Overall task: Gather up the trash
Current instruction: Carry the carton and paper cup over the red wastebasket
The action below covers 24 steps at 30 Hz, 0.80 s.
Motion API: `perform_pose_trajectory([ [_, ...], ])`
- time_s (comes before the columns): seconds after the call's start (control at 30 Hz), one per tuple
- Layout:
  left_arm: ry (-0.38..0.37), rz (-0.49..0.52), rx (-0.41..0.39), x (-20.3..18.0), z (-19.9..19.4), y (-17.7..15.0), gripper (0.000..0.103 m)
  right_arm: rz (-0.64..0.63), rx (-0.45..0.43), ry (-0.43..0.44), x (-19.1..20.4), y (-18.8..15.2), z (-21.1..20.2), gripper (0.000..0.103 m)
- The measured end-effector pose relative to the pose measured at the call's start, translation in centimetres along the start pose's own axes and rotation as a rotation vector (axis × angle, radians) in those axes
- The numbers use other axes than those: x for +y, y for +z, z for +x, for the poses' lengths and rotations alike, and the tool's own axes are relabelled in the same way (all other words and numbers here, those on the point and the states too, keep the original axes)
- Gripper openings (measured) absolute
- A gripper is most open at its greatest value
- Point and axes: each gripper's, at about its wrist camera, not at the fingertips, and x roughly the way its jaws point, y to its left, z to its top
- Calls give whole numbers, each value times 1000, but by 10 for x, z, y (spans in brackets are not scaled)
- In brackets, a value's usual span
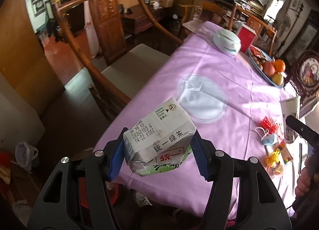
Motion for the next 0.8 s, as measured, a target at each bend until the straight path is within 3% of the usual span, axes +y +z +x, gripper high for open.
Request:
perform_pose_trajectory([
  [0.4, 114, -217, 11, 107, -23, -43, 60, -170, 128, 145, 100, 2, 49, 75],
  [0.7, 182, -375, 111, 191, -21, -94, 61, -290, 220, 223, 181, -14, 79, 75],
  [0.77, 180, -410, 142, 205, -17, -101, 65, -304, 231, 226, 191, -17, 81, 75],
  [0.8, 178, -421, 148, 209, -17, -102, 71, -308, 237, 227, 194, -17, 82, 75],
])
